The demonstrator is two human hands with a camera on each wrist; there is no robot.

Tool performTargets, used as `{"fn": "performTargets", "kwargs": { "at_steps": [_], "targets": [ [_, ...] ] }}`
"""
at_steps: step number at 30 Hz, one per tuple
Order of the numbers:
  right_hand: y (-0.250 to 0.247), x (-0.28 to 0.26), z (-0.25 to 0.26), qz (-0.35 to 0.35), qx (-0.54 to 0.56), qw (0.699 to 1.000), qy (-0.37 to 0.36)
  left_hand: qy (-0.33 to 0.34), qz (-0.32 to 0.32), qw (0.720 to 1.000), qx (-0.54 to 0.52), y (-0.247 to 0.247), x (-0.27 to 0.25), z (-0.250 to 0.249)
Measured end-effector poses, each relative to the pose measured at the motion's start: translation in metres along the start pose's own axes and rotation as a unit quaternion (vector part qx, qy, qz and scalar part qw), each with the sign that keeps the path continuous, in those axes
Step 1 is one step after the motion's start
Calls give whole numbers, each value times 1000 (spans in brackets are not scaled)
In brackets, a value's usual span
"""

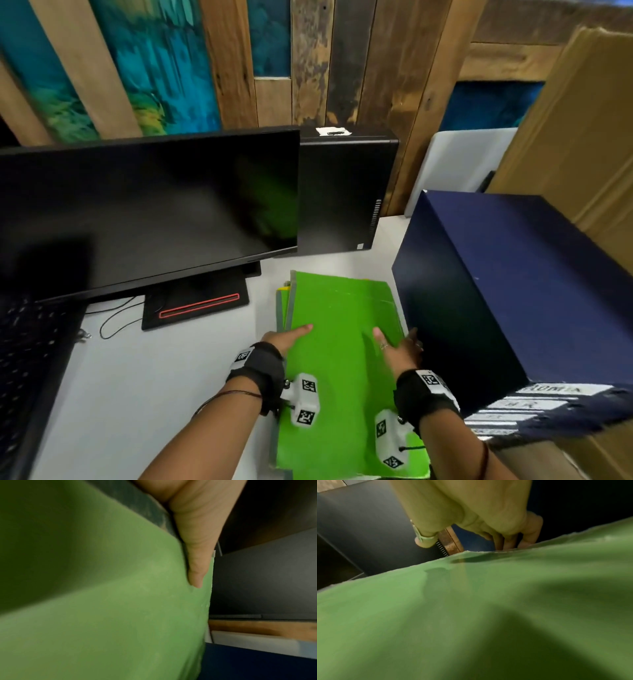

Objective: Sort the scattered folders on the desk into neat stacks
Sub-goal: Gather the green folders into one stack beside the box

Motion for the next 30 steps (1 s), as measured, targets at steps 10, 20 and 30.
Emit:
{"fn": "performTargets", "kwargs": {
  "at_steps": [10, 20, 30],
  "targets": [
    [-25, 10, 67, 115, 272, 949, -114, 263, 9, 959, -108, -37, -71, -67],
    [-54, -57, 170, 130, 266, 870, -394, 412, -41, 910, -25, -109, -121, -110],
    [-37, -58, 173, 177, 203, 881, -389, 381, 21, 920, 91, -121, -104, -102]
  ]
}}
Point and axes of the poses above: each hand's wrist, its own x-axis towards the middle knuckle, its own y-axis out of the palm, z = x × y, the point moved 8 cm from there along x, towards the middle knuckle, and after that the axes turned 8 degrees about z, right-handed, at the moved point
